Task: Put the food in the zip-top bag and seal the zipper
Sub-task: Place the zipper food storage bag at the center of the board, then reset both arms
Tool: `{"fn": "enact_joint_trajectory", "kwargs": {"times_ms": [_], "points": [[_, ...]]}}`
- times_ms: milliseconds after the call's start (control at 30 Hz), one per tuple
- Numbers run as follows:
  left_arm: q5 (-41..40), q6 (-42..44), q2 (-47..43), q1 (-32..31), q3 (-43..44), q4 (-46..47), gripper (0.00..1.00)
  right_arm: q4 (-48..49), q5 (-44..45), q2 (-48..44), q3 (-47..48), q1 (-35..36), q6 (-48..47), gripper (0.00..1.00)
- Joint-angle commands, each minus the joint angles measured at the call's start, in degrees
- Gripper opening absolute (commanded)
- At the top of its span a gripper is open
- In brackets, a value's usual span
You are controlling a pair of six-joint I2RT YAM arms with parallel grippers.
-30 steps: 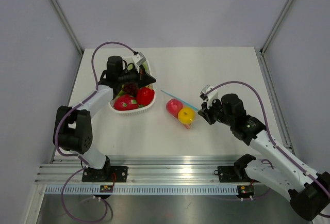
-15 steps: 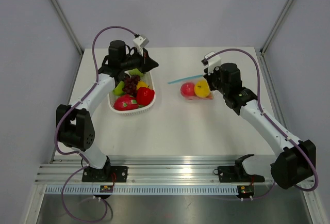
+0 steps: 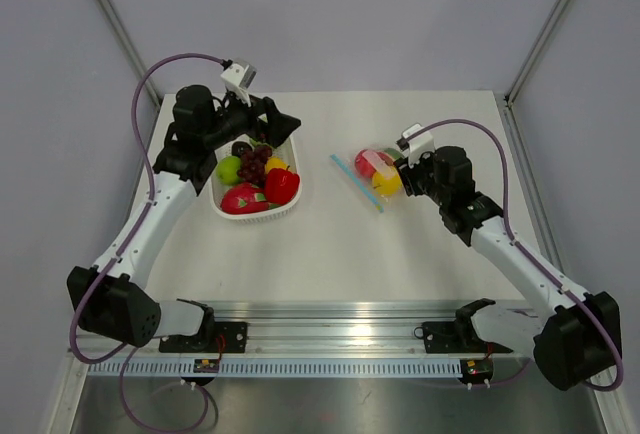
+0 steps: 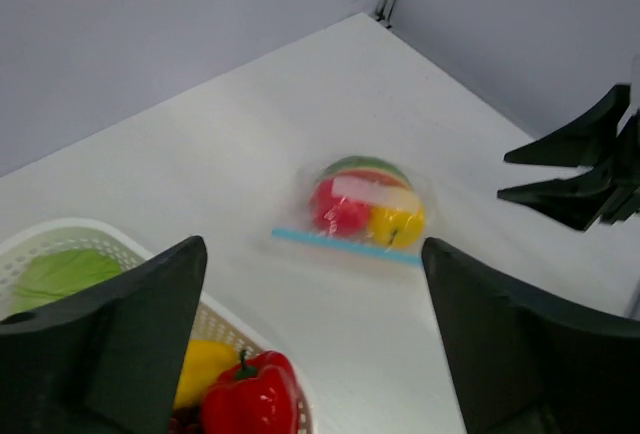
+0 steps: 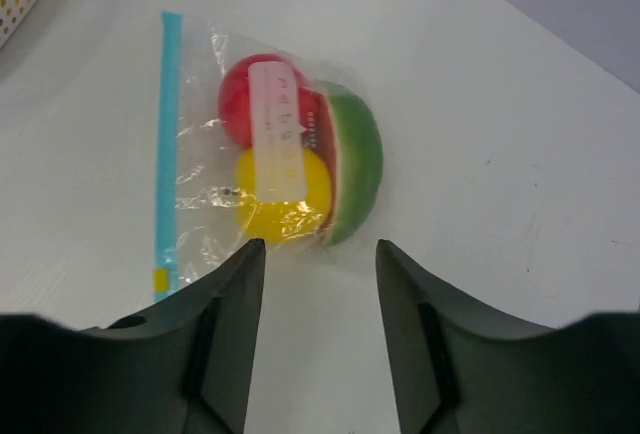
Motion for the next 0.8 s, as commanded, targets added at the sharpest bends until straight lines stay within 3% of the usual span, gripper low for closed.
{"fn": "enact_joint_trajectory", "kwargs": {"times_ms": [0,100,133,200,233,300,467,600,767], "points": [[-3.1,-5.2,-1.4,0.2,0.7,-2.0,0.99,1.2,2.5,-3.2,1.1,0.0,2.9,0.58],[-4.0,-7.4,-2.5,0.2,2.0,-5.4,0.99,-3.0,11.0,-1.6,5.3,-0.1,6.2,0.66],[-4.1,-7.9,-3.0,0.2,2.0,-6.0,0.99,-4.9,13.0,-0.8,7.1,-0.4,11.8,0.76],[-4.0,-9.5,-5.0,0.2,0.3,-6.5,0.99,-12.3,16.1,2.8,13.1,-2.1,19.6,0.81],[-4.0,-9.9,-6.0,0.2,-0.6,-6.4,0.99,-15.0,16.8,4.1,17.0,-2.5,23.2,0.91],[-5.2,-10.9,-8.9,0.2,-4.0,-6.5,0.99,-22.0,18.7,8.6,20.2,-2.8,28.7,0.94],[-11.4,-10.6,-15.6,0.2,-11.5,-8.9,0.99,-28.3,25.3,14.8,23.3,-3.1,36.5,0.98],[-17.6,-8.4,-23.2,0.2,-17.5,-11.3,0.99,-23.9,24.5,10.0,18.0,-3.0,41.3,0.99],[-19.7,-8.4,-28.5,0.2,-22.9,-12.3,0.99,-21.9,25.6,3.4,12.9,-3.1,44.4,0.99]]}}
